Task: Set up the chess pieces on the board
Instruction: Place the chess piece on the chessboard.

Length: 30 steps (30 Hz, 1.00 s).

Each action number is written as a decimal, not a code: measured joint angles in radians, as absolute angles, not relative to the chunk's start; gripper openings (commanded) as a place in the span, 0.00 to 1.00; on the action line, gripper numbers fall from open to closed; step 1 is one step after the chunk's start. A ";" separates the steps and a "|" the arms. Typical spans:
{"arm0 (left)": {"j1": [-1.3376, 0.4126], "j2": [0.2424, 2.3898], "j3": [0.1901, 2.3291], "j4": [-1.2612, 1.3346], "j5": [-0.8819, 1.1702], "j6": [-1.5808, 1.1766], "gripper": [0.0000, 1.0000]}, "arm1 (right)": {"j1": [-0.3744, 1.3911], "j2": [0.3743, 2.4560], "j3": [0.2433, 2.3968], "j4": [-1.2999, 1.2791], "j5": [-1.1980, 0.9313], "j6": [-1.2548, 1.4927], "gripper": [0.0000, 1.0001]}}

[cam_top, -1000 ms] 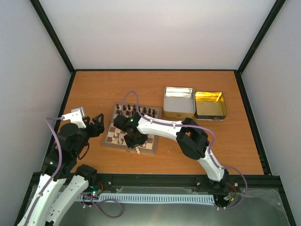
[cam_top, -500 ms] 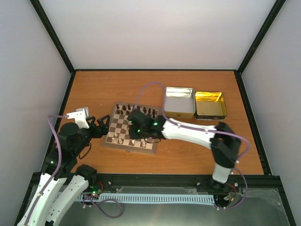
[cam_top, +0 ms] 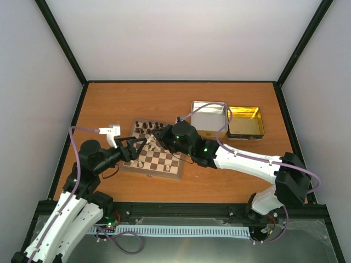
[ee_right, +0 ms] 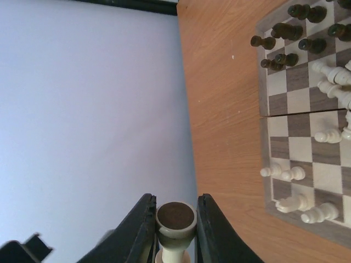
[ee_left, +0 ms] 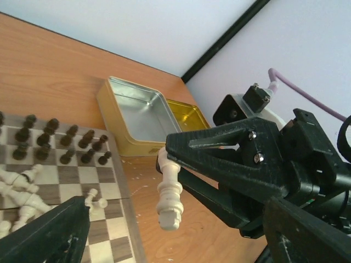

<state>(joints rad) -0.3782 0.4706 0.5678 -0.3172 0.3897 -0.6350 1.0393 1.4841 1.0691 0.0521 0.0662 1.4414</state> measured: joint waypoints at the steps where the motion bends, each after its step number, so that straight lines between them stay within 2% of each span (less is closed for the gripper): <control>1: -0.378 0.484 0.558 -0.290 0.411 -0.668 0.79 | 1.039 1.479 1.063 0.061 0.075 1.481 0.14; 8: -0.378 0.553 0.520 -0.169 0.472 -0.861 0.58 | 1.039 1.452 1.008 0.136 0.098 1.672 0.14; 15: -0.378 0.599 0.510 -0.099 0.517 -0.931 0.55 | 1.039 1.452 0.994 0.196 0.093 1.754 0.15; 17: -0.378 0.599 0.510 -0.097 0.520 -0.930 0.47 | 1.037 1.452 0.991 0.210 0.088 1.768 0.15; 20: -0.378 0.595 0.510 -0.093 0.521 -0.929 0.30 | 1.037 1.453 0.991 0.224 0.074 1.778 0.15; 26: -0.378 0.613 0.513 -0.078 0.523 -0.918 0.09 | 1.036 1.458 0.991 0.219 0.054 1.780 0.15; 28: -0.378 0.614 0.516 -0.084 0.519 -0.907 0.07 | 1.035 1.460 0.991 0.216 0.052 1.780 0.19; 30: -0.378 0.616 0.529 -0.107 0.513 -0.899 0.05 | 1.034 1.460 0.991 0.213 0.049 1.777 0.34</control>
